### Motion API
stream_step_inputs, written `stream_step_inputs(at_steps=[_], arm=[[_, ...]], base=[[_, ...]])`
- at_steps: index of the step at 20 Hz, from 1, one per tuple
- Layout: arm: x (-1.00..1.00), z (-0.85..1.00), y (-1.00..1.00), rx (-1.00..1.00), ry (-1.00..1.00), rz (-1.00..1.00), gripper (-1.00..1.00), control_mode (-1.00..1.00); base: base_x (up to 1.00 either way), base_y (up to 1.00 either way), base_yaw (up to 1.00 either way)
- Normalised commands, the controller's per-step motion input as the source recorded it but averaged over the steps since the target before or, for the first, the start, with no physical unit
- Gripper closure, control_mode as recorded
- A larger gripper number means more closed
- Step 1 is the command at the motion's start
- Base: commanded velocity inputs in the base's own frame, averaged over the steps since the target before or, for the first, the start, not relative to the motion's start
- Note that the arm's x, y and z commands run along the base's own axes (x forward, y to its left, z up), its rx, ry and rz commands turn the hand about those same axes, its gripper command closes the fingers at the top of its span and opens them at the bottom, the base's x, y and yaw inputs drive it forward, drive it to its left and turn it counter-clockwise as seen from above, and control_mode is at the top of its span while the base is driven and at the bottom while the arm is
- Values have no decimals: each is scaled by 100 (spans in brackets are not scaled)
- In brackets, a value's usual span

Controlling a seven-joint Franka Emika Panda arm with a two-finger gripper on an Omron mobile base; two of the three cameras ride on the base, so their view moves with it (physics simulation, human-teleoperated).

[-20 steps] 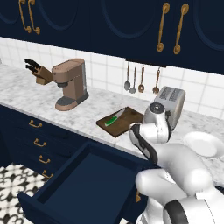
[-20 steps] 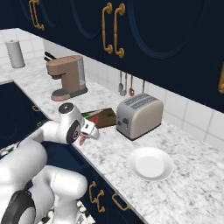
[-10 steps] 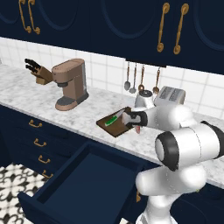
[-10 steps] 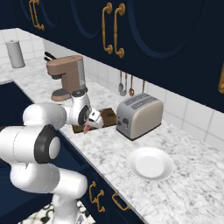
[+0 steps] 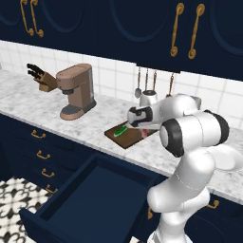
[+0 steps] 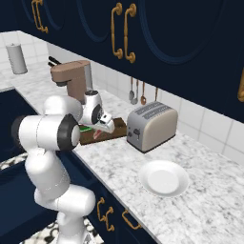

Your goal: Pick up the knife from the drawer and place it on the cutting board. Then place the meat from the plate to the cutting board.

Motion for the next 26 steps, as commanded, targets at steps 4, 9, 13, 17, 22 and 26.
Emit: stream_step_inputs(at_steps=[4,9,13,17,22,26], arm=[[49,-36,5,0,7,-3,100,-100],[47,-25,11,0,10,-1,100,-100],[42,-29,5,0,9,-1,100,-100],[11,-38,0,0,3,-1,-100,-100],[0,-9,0,0,-1,0,-100,-100],[-36,36,-2,1,-13,0,-100,-100]], base=[[0,0,0],[0,0,0],[0,0,0],[0,0,0],[0,0,0],[0,0,0]])
